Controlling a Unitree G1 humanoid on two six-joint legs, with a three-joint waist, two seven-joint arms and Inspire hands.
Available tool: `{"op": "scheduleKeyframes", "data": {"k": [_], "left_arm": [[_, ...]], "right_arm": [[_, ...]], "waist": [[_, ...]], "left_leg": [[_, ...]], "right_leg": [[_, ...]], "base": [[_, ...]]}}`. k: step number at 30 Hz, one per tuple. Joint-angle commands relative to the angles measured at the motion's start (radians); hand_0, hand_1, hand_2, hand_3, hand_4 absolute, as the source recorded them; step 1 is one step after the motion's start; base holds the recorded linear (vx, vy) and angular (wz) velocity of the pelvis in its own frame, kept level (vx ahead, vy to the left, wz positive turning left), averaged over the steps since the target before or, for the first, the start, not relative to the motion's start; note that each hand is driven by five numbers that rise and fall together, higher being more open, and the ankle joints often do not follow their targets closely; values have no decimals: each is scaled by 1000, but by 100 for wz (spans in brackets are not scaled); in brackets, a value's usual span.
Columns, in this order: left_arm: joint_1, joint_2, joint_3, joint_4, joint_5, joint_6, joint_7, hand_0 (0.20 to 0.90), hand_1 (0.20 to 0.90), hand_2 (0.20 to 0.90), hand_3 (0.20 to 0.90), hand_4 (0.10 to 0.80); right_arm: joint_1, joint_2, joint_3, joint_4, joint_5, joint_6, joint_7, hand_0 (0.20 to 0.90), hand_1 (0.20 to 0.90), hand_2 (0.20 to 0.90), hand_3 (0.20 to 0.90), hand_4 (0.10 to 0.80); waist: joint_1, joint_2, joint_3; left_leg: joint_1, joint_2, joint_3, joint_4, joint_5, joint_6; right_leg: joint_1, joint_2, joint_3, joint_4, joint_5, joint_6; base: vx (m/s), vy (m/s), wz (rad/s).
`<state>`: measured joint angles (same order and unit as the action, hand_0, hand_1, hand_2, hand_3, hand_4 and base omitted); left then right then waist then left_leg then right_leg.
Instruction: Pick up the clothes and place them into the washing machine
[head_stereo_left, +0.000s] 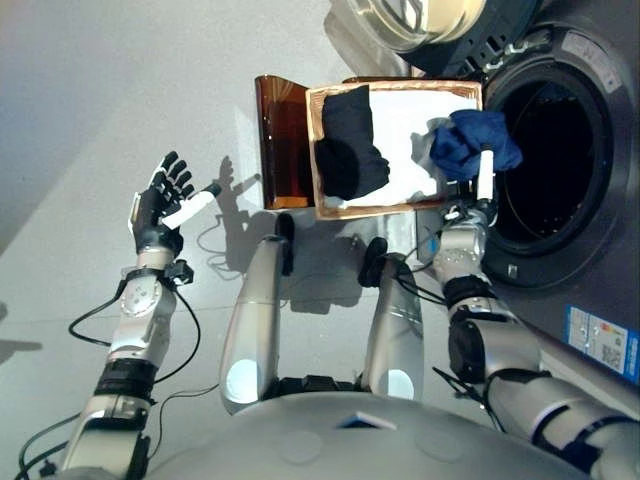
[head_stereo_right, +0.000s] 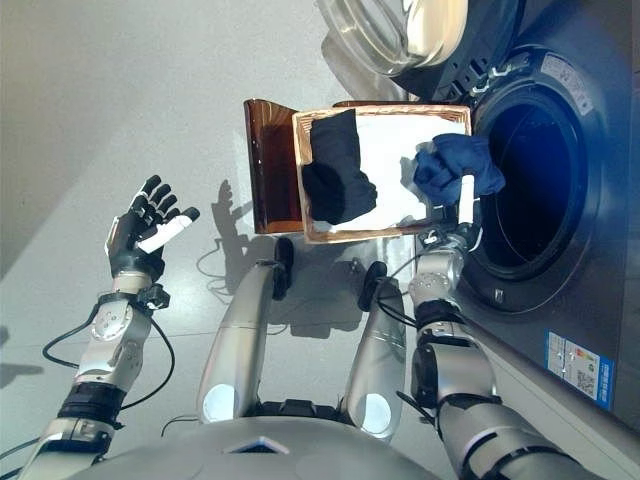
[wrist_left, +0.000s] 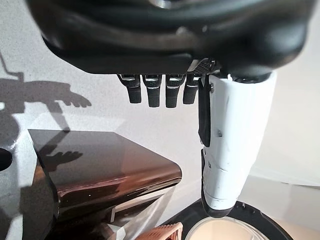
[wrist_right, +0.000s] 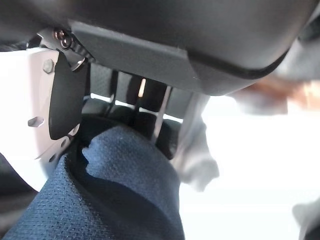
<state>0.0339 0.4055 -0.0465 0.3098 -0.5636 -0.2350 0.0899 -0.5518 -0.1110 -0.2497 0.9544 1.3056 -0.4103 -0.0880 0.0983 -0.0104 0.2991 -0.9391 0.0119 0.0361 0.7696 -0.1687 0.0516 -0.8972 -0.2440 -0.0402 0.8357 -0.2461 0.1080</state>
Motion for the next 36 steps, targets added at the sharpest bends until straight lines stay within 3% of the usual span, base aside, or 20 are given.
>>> {"op": "scheduleKeyframes", "data": {"k": [1,9,20,27,36], "left_arm": [[2,-5,10,-28,-17,-74,14,900,900,900,900,800],[-3,-1,-38,-27,-21,-85,21,900,900,900,900,800],[5,35,-55,-40,-23,-101,5,900,900,900,900,800],[20,60,-72,-64,-26,-92,-2,900,900,900,900,800],[19,63,-82,-72,-31,-91,5,900,900,900,900,800]], "right_arm": [[11,-13,-41,-63,99,-120,57,200,200,200,200,300],[-76,-1,-122,-41,160,-219,-6,200,200,200,200,300],[-192,-177,-205,23,133,-272,-113,200,200,200,200,300],[-267,-334,-270,29,122,-335,-223,200,200,200,200,300],[-288,-377,-250,46,108,-344,-264,200,200,200,200,300]], "waist": [[9,30,-79],[25,54,-72],[37,82,-73],[38,108,-88],[32,112,-96]], "left_leg": [[15,4,-4,-5,-64,-38],[14,-4,-2,-10,-65,-38],[10,-11,-2,-23,-61,-42],[-11,-16,-6,-20,-60,-46],[-21,-13,4,-17,-68,-44]], "right_leg": [[-36,15,0,-65,79,-23],[-38,13,8,-62,73,-22],[-50,6,21,-56,64,-21],[-77,5,34,-35,56,-23],[-99,8,43,-26,53,-23]], "base": [[0,0,0],[0,0,0],[5,-8,-1],[7,-11,2],[9,4,2]]}}
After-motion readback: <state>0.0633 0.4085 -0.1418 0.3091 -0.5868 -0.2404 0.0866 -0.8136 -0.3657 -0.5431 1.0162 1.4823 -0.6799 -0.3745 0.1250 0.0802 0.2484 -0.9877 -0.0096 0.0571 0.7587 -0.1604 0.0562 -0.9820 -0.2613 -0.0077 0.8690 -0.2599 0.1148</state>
